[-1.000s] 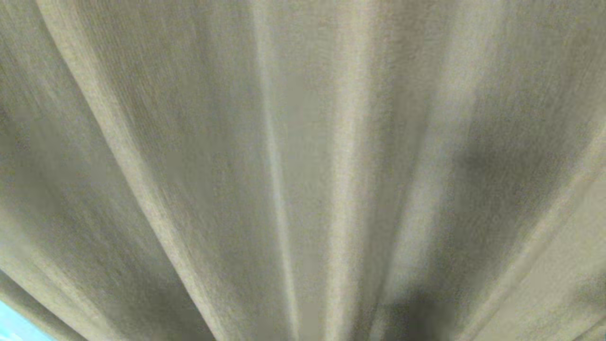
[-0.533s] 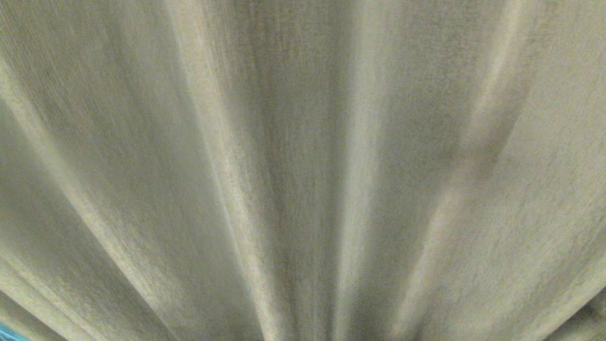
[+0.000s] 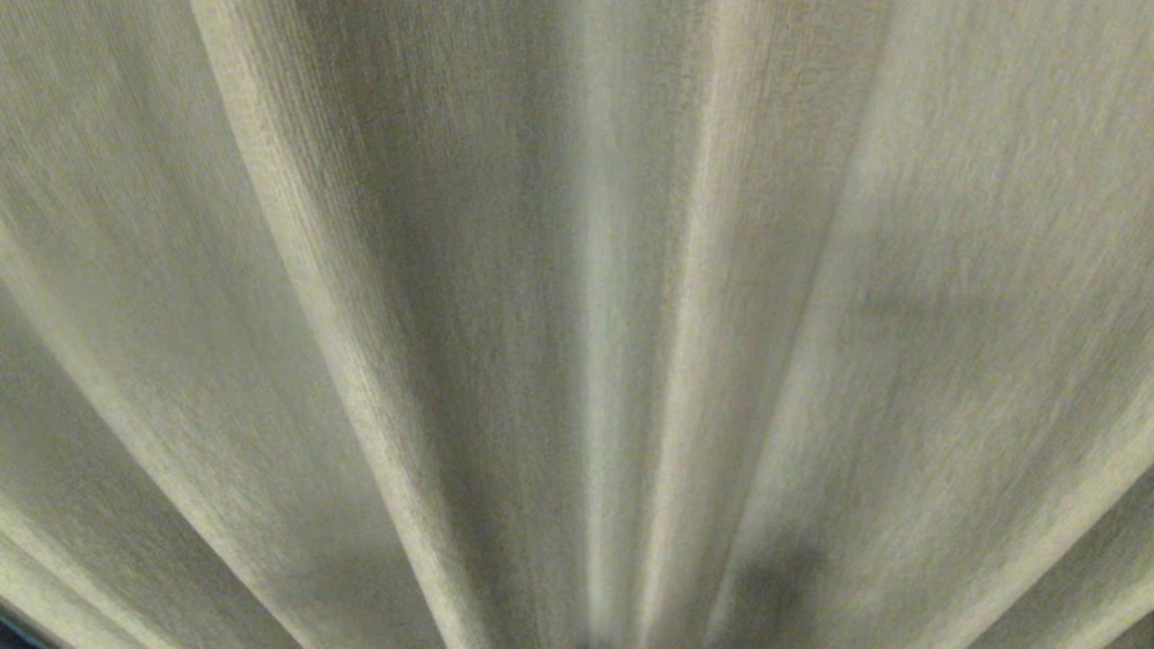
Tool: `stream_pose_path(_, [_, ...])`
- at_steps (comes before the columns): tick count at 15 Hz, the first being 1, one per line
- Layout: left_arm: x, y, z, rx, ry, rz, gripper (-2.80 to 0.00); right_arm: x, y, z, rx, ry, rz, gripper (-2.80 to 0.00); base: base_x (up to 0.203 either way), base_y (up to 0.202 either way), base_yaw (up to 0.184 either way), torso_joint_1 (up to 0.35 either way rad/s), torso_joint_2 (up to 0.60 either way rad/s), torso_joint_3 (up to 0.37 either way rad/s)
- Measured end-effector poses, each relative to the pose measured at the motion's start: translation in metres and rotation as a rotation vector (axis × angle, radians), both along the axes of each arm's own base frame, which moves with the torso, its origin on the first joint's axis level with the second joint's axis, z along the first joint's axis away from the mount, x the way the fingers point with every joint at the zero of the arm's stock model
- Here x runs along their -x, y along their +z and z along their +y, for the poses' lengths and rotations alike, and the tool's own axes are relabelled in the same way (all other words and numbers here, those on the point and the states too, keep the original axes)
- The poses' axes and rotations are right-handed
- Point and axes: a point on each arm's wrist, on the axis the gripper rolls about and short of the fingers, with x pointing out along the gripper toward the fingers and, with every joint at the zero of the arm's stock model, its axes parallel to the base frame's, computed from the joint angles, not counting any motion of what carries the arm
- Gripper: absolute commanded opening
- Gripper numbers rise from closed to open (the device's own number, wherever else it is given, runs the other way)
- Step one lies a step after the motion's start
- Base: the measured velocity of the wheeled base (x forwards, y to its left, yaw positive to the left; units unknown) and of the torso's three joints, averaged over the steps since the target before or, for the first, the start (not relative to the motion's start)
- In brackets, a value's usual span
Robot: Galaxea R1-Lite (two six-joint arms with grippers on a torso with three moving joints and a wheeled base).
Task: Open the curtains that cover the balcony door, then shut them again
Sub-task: Close the outer curtains on both sides
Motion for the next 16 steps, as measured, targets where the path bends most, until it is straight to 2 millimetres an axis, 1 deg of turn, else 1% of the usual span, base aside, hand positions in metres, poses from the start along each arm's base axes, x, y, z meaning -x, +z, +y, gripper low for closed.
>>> stream_pose_path(2, [0.0000, 0.0000, 0.0000, 0.000, 0.001, 0.000, -2.80, 0.0021, -0.0006, -0.0008, -0.061, -0.034, -0.025, -2.80, 0.000, 0.000, 0.000, 0.000, 0.00, 0.000])
stream_pose_path(7, [0.0000, 0.0000, 0.0000, 0.001, 0.000, 0.000, -2.80, 0.0036, -0.0009, -0.0007, -0.036, -0.031, -0.047, -2.80, 0.000, 0.000, 0.000, 0.000, 0.00, 0.000])
stream_pose_path(12, [0.0000, 0.0000, 0.0000, 0.000, 0.001, 0.000, -2.80, 0.0037, -0.0004, -0.0009, -0.110, -0.039, -0.051, -2.80, 0.000, 0.000, 0.000, 0.000, 0.00, 0.000])
stream_pose_path(16, [0.0000, 0.0000, 0.0000, 0.000, 0.000, 0.000, -2.80, 0.0037, -0.0004, -0.0009, -0.118, -0.040, -0.051, -2.80, 0.000, 0.000, 0.000, 0.000, 0.00, 0.000])
